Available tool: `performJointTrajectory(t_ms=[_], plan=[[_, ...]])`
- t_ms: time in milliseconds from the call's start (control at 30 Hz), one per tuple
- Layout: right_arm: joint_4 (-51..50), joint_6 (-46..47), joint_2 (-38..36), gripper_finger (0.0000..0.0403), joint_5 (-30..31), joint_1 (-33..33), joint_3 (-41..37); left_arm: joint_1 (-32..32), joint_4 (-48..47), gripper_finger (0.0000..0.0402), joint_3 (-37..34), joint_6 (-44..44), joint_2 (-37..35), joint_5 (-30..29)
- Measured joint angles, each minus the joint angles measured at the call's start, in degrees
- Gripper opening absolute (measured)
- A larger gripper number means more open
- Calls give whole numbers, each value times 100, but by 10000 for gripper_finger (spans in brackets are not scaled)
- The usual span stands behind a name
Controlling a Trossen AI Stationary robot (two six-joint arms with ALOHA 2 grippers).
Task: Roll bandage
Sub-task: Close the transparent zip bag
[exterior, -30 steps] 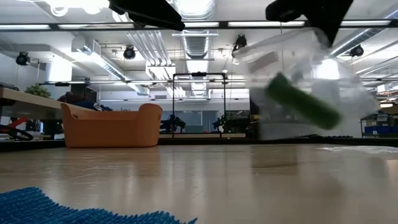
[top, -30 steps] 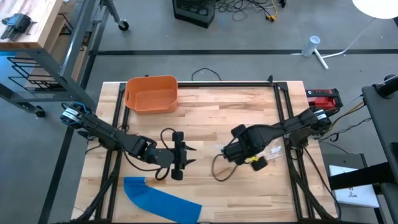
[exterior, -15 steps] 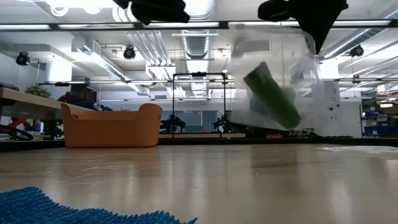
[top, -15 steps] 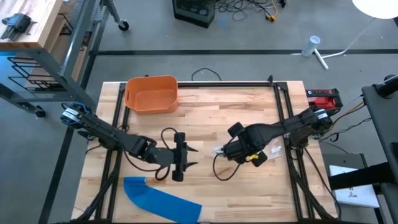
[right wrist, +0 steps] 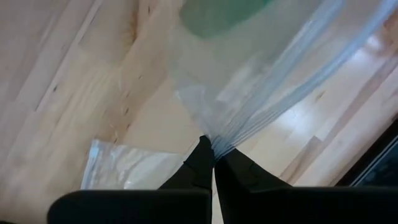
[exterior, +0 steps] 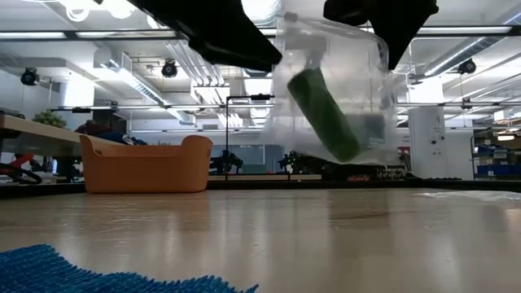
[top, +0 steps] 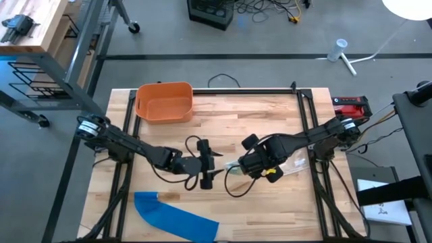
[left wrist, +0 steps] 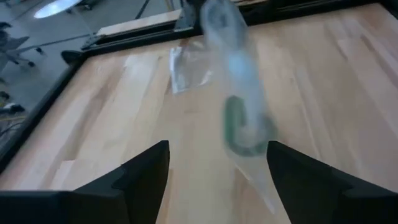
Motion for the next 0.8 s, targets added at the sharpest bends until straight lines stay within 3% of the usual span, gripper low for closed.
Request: performJointTrajectory(t_ms=[167,333,467,667,800], plan=[[209,-1,0,0,-1,-2,0,29,581,256,0,199,274,394],[544,4,0,0,-3,0,2,36,952,223,15,426,528,445],[618,297,0,0,-5,0,2,37,959,167,27,493,537,440],[598,901,-19,14,-1,12,4,40,908,22,35,545,465,432],[416,1418,-115,52,2,11,218,38,615,14,35,584,465,302]])
